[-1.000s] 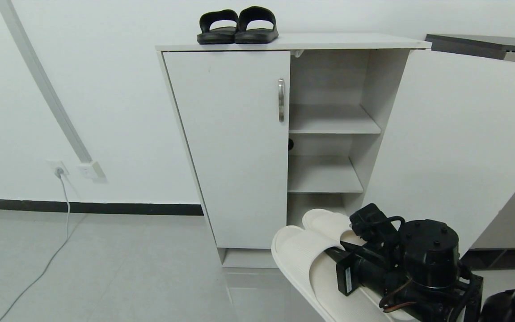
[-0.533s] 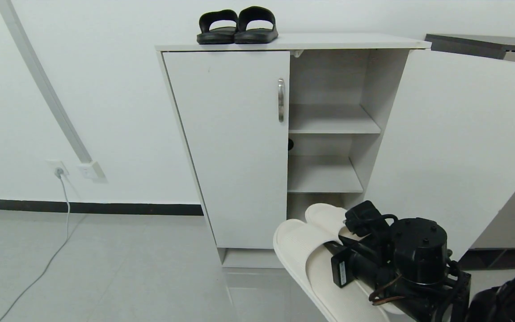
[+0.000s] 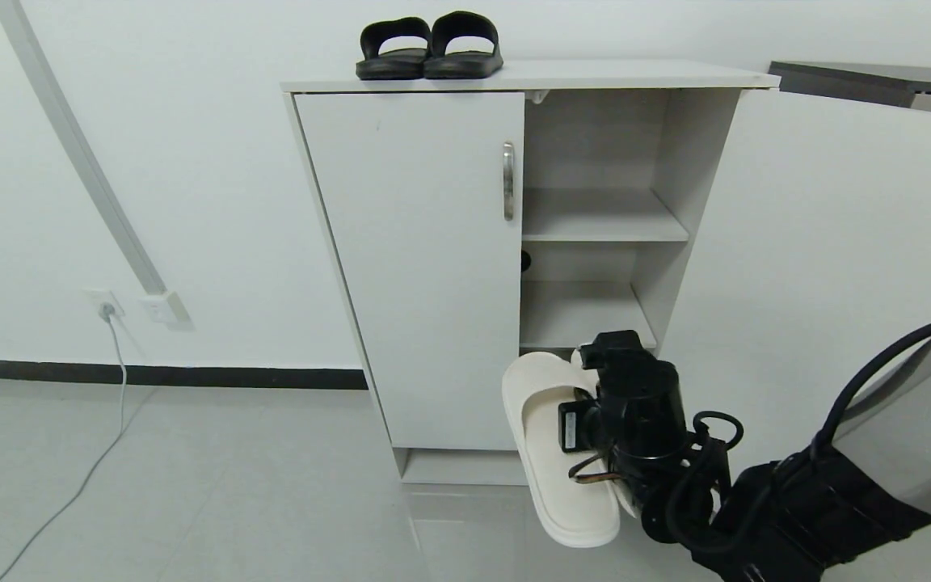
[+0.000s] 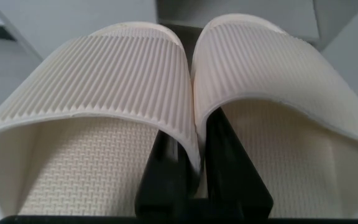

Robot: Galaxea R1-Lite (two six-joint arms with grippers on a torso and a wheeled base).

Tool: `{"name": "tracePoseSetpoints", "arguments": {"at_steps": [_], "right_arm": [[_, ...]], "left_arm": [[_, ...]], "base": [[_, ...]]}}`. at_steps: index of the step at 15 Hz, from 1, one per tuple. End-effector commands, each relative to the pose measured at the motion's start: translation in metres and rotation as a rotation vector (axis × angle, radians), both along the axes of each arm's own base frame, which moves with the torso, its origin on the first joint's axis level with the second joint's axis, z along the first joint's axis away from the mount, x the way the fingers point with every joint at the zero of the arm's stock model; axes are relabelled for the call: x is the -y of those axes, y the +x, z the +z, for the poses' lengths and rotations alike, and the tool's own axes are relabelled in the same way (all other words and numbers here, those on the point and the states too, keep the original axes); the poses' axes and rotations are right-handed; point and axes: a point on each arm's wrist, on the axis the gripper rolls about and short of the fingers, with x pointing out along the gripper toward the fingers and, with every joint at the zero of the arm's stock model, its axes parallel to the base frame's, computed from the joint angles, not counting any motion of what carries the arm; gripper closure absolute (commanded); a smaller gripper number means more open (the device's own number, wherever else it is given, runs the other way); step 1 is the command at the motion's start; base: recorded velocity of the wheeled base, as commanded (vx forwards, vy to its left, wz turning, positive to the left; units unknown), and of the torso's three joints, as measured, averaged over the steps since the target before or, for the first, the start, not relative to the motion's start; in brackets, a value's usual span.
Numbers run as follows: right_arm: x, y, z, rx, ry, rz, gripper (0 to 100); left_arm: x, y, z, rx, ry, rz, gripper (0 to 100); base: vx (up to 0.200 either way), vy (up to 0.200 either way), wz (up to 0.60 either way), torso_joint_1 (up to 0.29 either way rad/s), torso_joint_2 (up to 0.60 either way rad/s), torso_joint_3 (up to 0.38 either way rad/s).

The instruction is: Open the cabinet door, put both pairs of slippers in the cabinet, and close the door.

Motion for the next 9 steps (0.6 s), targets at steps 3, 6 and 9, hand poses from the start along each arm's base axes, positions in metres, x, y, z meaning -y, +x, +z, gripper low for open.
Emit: {"name": "tracePoseSetpoints", "arguments": {"at_steps": [3,6,9], "right_arm": [[-0.0105,0.0099,0.0063,0.004,0.045,-0.065,100],[-0.0097,0.0107,0.0048,0.002,0.04,-0.068,100],[-0.009,0.0133,-0.0014,-0.01,0.029,-0.075,100]], "left_arm": [[0.0,0.0002,0.0001,-0.002,-0.001,0.0,100],[0.0,0.0002,0.0001,-0.002,0.0,0.0,100],[0.0,0.0002,0.0001,-0.002,-0.001,0.0,100]], "base": [[0.0,-0.067,0.0,0.004,0.0,0.002],[0.0,-0.2,0.0,-0.002,0.0,0.006],[0.0,-0.133,0.0,0.003,0.0,0.003]]}}
